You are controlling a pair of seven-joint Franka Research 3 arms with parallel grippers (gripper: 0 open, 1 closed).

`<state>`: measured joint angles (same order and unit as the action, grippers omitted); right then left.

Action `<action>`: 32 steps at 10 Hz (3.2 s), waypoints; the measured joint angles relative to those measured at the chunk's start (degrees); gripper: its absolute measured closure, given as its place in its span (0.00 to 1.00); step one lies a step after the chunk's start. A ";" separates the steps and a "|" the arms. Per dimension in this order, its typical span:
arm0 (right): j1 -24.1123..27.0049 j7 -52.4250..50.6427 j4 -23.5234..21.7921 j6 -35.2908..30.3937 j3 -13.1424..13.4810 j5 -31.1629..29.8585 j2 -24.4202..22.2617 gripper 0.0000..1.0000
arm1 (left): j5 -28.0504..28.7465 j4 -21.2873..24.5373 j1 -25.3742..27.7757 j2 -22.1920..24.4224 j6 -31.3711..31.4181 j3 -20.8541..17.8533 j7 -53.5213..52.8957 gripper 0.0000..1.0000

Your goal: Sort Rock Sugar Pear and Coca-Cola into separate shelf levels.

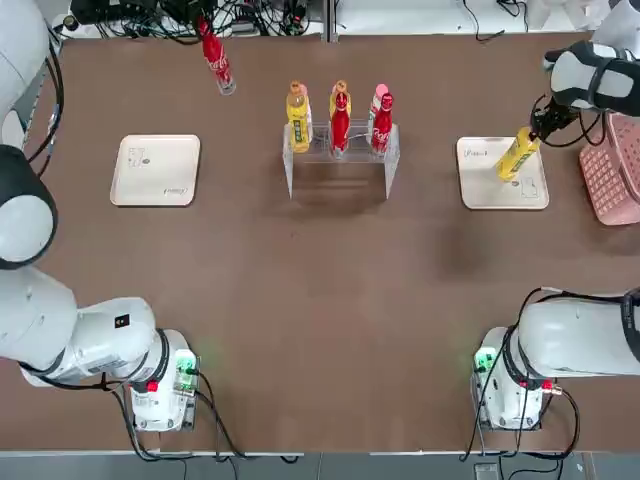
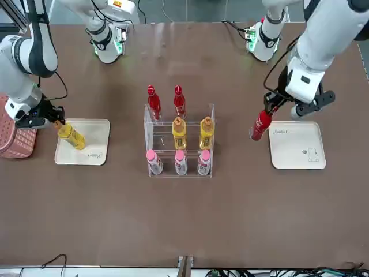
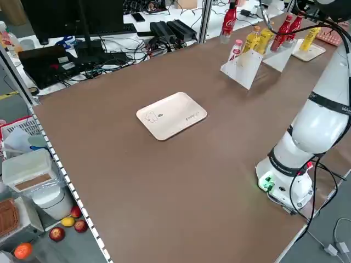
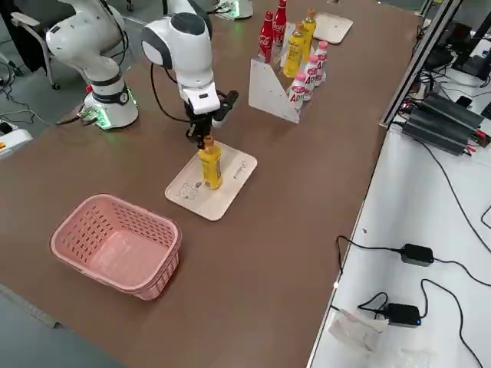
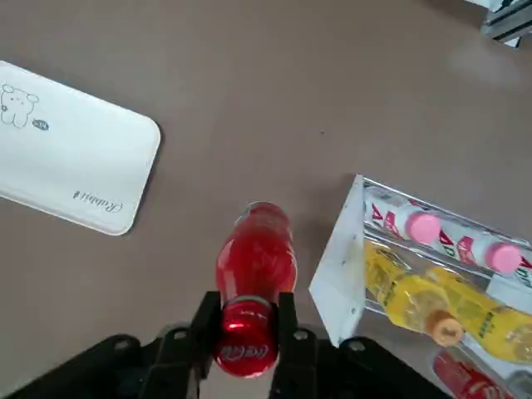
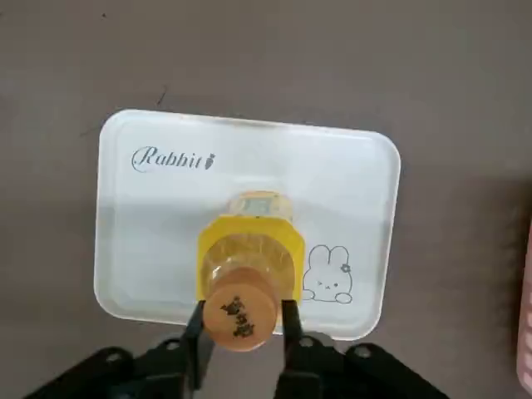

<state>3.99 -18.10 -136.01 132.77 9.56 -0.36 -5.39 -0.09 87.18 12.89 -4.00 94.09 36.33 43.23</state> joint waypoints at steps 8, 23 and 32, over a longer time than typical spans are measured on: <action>0.01 0.00 0.06 2.80 -0.02 1.84 0.60 0.66 | -1.89 -5.07 -5.84 -1.11 -1.74 6.90 19.56 0.67; -8.24 10.92 28.00 -33.53 -4.85 3.60 0.47 0.66 | 7.07 -5.32 -20.38 -14.47 4.08 6.81 35.69 0.67; -16.32 37.48 36.32 -35.06 -16.62 7.41 0.53 0.66 | 10.11 -5.64 -21.48 -17.05 2.24 6.70 35.73 0.67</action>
<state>-12.34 19.38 -99.69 97.71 -7.07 7.05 -4.87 10.02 81.54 -8.59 -21.05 96.33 43.03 78.96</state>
